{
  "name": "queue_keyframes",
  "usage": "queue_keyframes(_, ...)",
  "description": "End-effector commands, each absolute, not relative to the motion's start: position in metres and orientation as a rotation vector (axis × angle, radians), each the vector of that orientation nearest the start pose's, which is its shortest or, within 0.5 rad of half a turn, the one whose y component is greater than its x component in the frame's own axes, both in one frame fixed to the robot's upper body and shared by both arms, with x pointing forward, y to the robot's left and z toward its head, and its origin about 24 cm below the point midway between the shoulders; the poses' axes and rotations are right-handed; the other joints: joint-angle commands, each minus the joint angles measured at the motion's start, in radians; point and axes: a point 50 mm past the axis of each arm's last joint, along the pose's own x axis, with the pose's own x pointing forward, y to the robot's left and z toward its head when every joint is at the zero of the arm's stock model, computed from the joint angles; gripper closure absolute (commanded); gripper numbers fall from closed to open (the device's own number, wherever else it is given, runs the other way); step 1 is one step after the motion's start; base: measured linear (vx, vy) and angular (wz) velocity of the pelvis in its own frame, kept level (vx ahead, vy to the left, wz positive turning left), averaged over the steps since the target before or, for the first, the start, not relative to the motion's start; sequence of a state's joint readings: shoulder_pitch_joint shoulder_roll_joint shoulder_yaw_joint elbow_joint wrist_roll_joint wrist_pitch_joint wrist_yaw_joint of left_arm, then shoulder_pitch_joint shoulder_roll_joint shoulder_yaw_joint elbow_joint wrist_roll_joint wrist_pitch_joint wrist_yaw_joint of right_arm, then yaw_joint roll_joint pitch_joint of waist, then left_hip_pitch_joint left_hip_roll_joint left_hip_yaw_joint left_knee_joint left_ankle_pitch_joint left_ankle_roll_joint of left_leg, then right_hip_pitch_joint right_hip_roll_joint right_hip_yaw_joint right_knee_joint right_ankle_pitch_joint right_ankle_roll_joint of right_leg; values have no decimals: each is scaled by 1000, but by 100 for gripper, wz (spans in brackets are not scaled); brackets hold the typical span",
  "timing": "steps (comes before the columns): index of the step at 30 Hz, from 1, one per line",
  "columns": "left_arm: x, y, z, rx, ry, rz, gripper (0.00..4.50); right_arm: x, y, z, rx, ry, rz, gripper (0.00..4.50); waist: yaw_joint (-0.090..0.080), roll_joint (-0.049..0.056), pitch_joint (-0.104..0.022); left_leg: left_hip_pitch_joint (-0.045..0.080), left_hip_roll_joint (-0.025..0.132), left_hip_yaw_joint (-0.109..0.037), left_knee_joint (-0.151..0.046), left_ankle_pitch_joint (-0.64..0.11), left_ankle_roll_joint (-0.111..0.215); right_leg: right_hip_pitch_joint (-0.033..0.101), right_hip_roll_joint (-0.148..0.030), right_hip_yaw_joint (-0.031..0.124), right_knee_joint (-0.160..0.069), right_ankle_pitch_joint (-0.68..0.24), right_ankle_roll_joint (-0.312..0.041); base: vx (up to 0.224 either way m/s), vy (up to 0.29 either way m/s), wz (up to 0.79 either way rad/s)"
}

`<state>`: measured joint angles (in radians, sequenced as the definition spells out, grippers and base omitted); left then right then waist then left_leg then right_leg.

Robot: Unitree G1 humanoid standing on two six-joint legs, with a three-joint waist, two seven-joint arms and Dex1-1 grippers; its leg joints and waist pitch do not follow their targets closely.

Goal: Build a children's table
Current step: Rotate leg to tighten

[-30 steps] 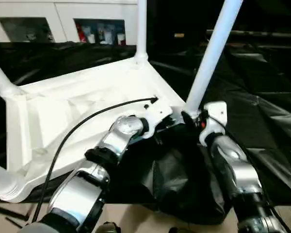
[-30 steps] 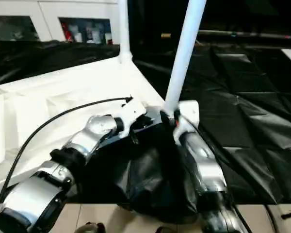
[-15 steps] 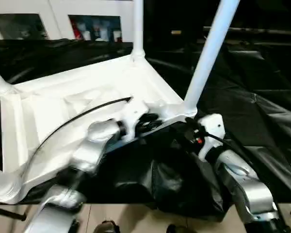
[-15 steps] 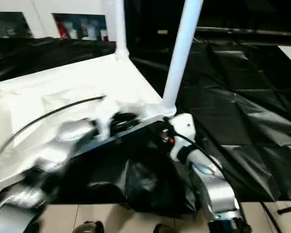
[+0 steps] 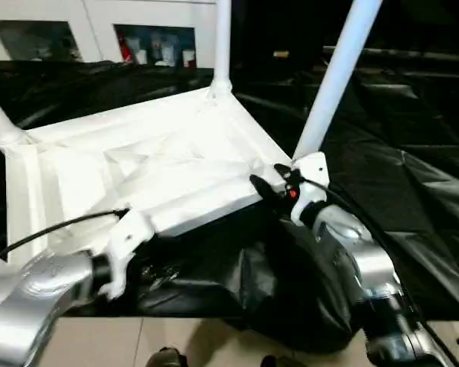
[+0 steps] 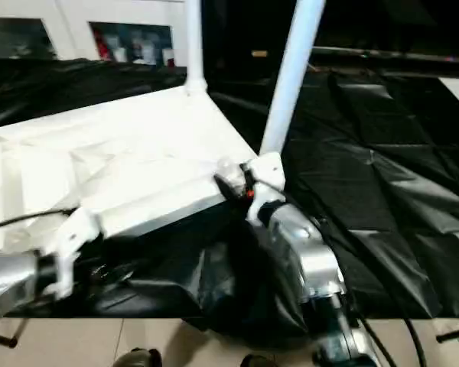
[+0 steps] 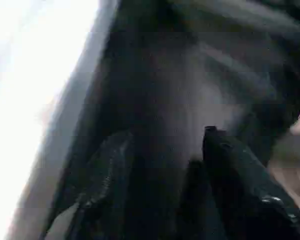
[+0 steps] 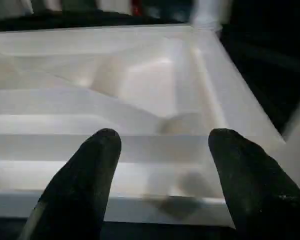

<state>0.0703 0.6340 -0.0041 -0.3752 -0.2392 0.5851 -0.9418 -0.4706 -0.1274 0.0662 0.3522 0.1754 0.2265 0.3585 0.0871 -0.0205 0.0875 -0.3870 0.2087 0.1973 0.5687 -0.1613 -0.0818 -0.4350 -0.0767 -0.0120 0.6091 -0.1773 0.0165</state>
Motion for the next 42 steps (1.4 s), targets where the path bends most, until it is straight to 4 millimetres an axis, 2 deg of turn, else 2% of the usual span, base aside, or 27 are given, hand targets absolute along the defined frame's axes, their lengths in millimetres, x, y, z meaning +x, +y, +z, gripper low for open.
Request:
queue_keyframes(1, 205, 203, 81, 265, 494, -929, 151, 341, -127, 71, 12, 141, 423, 137, 0, 4, -60, 24, 7, -2, -65, -250, -11, 40, -24, 24, -65, -194, -140, 0, 0, 0)
queue_keyframes(3, 200, 206, 79, 272, 518, -901, 151, 349, -137, 71, 13, 149, 357, 137, -4, -1, -60, 19, 8, -5, -65, -252, -10, 43, -28, 22, -60, -194, -150, 0, 0, 0)
queue_keyframes(5, 196, 212, 77, 293, 536, -845, 121, 361, -156, 71, 37, 165, 220, 137, -3, 0, -57, 25, 8, -2, -64, -271, -16, 36, -26, 24, -65, -232, -146, 0, 0, 0)
queue_keyframes(7, 195, 213, 77, 297, 538, -822, 112, 367, -166, 72, 63, 166, 142, 137, 7, 2, -59, 37, 8, 3, -59, -274, -19, 27, -20, 24, -65, -209, -143, 0, 0, 0)
queue_keyframes(8, 194, 214, 77, 301, 538, -815, 112, 370, -171, 73, 78, 166, 107, 137, 7, 2, -59, 37, 8, 3, -59, -274, -19, 27, -20, 24, -65, -209, -143, 0, 0, 0)
queue_keyframes(9, 194, 214, 77, 301, 538, -815, 100, 370, -171, 73, 78, 166, 107, 137, 10, 2, -60, 33, 7, 2, -59, -261, -20, 31, -18, 23, -61, -182, -144, 0, 0, 0)
queue_keyframes(10, 193, 216, 77, 307, 538, -807, 89, 375, -181, 75, 102, 163, 36, 137, 16, 1, -62, 27, 6, 0, -58, -250, -20, 35, -20, 21, -56, -154, -143, 0, 0, 0)
queue_keyframes(12, 194, 218, 78, 316, 533, -799, 83, 378, -186, 78, 110, 160, 2, 137, 16, -2, -63, 26, 5, 0, -57, -245, -18, 36, -19, 20, -54, -143, -145, 0, 0, 0)
queue_keyframes(13, 194, 219, 78, 322, 527, -792, 77, 380, -192, 80, 110, 156, -26, 137, 15, -3, -62, 21, 4, -1, -57, -246, -16, 39, -20, 20, -52, -144, -147, 0, 0, 0)
queue_keyframes(17, 195, 221, 80, 332, 515, -777, 44, 384, -200, 84, 108, 148, -64, 137, 18, -5, -61, 22, 4, 0, -53, -258, -11, 36, -21, 20, -55, -165, -144, 0, 0, 0)
queue_keyframes(18, 193, 225, 82, 326, 493, -772, 36, 388, -214, 91, 102, 137, -116, 137, 19, -7, -62, 23, 5, 0, -52, -258, -10, 35, -23, 19, -55, -167, -147, 0, 0, 0)
queue_keyframes(19, 191, 226, 83, 321, 485, -779, 25, 389, -219, 93, 101, 133, -131, 137, 18, -7, -60, 19, 4, -1, -53, -261, -10, 37, -22, 18, -55, -176, -152, 0, 0, 0)
queue_keyframes(20, 191, 226, 83, 321, 485, -779, 13, 389, -219, 93, 101, 133, -131, 137, 21, -7, -60, 23, 5, 0, -51, -267, -9, 33, -23, 18, -56, -180, -153, 0, 0, 0)
queue_keyframes(22, 180, 226, 85, 291, 466, -832, 0, 390, -223, 97, 94, 123, -86, 137, 21, -8, -61, 17, 5, 0, -49, -254, 0, 36, -21, 18, -52, -158, -157, 0, 0, 0)
queue_keyframes(25, 167, 227, 88, 240, 463, -897, 0, 391, -216, 99, 74, 113, 35, 137, 17, -8, -61, 10, 5, -2, -47, -247, 15, 39, -18, 14, -48, -131, -160, 0, 0, 0)
queue_keyframes(27, 163, 231, 88, 224, 459, -892, 0, 390, -210, 98, 52, 108, 95, 137, 13, -7, -60, 12, 6, -2, -47, -267, 20, 37, -19, 15, -52, -149, -164, 0, 0, 0)
queue_keyframes(29, 161, 247, 91, 195, 418, -823, 0, 385, -198, 92, 20, 99, 229, 137, 4, -14, -60, 2, 5, -3, -49, -270, 30, 45, -24, 16, -55, -164, -163, 0, 0, 0)
queue_keyframes(30, 161, 247, 91, 195, 418, -823, 0, 385, -198, 92, 20, 99, 229, 137, 0, -13, -59, 1, 7, -5, -50, -265, 29, 45, -25, 17, -54, -161, -163, 0, 0, 0)
queue_keyframes(31, 164, 259, 97, 176, 344, -747, 0, 378, -192, 87, 20, 92, 306, 119, -2, -14, -62, 8, 7, -4, -48, -272, 35, 42, -22, 16, -57, -173, -166, 0, 0, 0)
queue_keyframes(32, 168, 264, 102, 164, 286, -695, 0, 372, -191, 83, 27, 87, 336, 102, -3, -17, -60, 8, 7, -2, -48, -275, 38, 41, -21, 18, -58, -175, -166, 0, 0, 0)
queue_keyframes(33, 169, 267, 105, 158, 254, -666, 0, 368, -191, 81, 31, 84, 352, 102, 2, -14, -59, 10, 9, -2, -50, -278, 37, 41, -20, 20, -61, -177, -163, 0, 0, 0)
queue_keyframes(34, 175, 271, 112, 140, 177, -602, 0, 357, -191, 76, 34, 76, 380, 102, 8, -6, -64, 15, 12, -4, -50, -261, 35, 42, -19, 20, -56, -143, -166, 0, 0, 0)
queue_keyframes(35, 176, 271, 113, 131, 163, -595, 0, 354, -191, 76, 33, 75, 387, 90, 8, -7, -64, 18, 13, -5, -51, -262, 35, 40, -15, 18, -54, -113, -177, 0, 0, 0)
queue_keyframes(36, 176, 272, 113, 120, 159, -595, 0, 352, -191, 74, 31, 77, 400, 74, 10, -4, -65, 15, 11, -6, -52, -267, 31, 43, -17, 16, -51, -123, -180, 0, 0, 0)
queue_keyframes(37, 176, 272, 113, 119, 160, -596, 0, 350, -191, 73, 28, 80, 407, 62, 7, -9, -64, 15, 11, -6, -54, -280, 31, 42, -17, 16, -54, -141, -179, 0, 0, 0)
queue_keyframes(41, 175, 275, 110, 102, 178, -594, 0, 329, -196, 65, 11, 118, 460, 30, 6, -4, -59, 18, 12, -7, -58, -334, 16, 37, -20, 20, -67, -237, -145, 0, 0, 0)
queue_keyframes(42, 175, 277, 110, 97, 177, -585, 0, 325, -197, 63, 6, 126, 466, 14, 6, -7, -58, 17, 12, -8, -59, -339, 12, 37, -20, 20, -67, -244, -137, 0, 0, 0)
